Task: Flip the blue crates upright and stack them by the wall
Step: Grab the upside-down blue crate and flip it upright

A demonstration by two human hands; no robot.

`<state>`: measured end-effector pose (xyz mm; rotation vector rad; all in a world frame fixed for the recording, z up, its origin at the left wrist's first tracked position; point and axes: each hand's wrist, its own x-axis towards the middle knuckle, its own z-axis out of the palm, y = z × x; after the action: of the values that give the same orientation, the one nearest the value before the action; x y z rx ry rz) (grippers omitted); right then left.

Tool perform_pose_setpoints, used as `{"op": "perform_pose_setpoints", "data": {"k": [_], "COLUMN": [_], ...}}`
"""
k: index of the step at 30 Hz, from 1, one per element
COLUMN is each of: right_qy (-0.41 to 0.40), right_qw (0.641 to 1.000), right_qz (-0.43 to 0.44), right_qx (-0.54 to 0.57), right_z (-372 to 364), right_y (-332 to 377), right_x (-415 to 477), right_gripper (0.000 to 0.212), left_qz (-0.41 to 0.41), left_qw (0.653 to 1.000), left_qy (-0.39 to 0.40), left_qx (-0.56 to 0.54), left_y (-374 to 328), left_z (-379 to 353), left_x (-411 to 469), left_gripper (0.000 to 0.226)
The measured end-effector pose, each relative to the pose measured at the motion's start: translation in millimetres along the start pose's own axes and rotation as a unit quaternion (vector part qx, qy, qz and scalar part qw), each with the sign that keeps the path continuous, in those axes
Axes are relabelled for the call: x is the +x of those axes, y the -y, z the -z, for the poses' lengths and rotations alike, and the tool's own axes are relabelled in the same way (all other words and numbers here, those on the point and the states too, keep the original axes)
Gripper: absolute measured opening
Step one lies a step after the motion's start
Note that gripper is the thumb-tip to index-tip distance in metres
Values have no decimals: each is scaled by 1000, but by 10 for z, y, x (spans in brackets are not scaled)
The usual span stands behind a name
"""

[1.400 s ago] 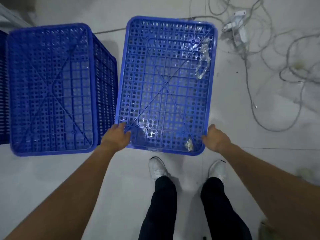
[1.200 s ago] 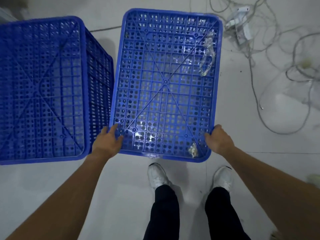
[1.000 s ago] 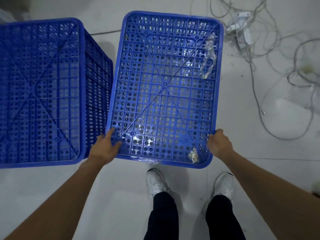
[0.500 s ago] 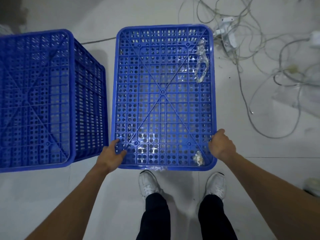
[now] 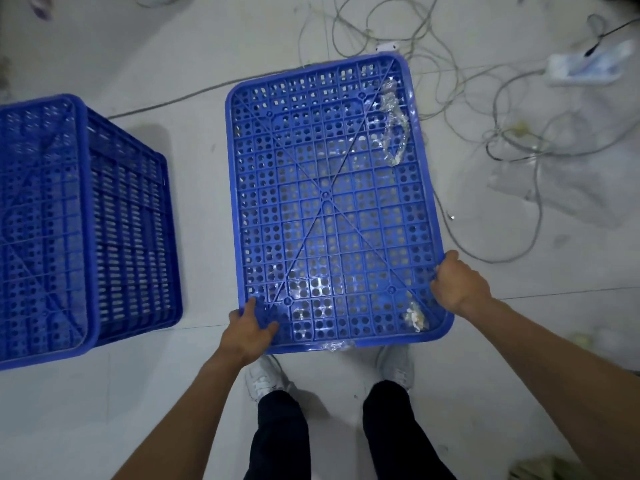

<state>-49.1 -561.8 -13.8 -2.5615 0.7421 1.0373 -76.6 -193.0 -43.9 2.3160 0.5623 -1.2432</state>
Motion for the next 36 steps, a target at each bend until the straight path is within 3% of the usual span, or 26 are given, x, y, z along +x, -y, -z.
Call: {"op": "perform_pose_setpoints", "data": {"k": [7, 15, 19, 27, 31, 33, 36], "right_qy": [-35, -122, -149, -148, -103, -97, -105], "right_qw": [998, 977, 966, 942, 930, 931, 946], "right_qz": [42, 167, 203, 294, 338, 326, 227], "right_qx": [16, 51, 55, 64, 99, 131, 208], "right_z": [240, 222, 117, -228, -341, -348, -367], "right_y": [-154, 302, 717, 1473, 1868, 1976, 2014], "right_x": [-191, -764, -1054, -1467, -1517, -1494, -1333], "right_gripper": [19, 21, 30, 37, 37, 40, 40], "left_qz": [-5, -210, -278, -223, -204, -199, -172], "left_qw": [998, 977, 955, 951, 946, 944, 945], "left_qy": [-12, -22, -64, -193, -229, -246, -267], "left_qx": [55, -39, -79, -91, -102, -95, -78], "left_y": [-506, -1365, -1565, -1059, -657, -469, -138], "left_z": [-7, 280, 309, 612, 885, 1024, 1231], "left_x": [-209, -799, -1029, -927, -835, -794, -687], "left_gripper": [77, 35, 28, 32, 32, 32, 32]}}
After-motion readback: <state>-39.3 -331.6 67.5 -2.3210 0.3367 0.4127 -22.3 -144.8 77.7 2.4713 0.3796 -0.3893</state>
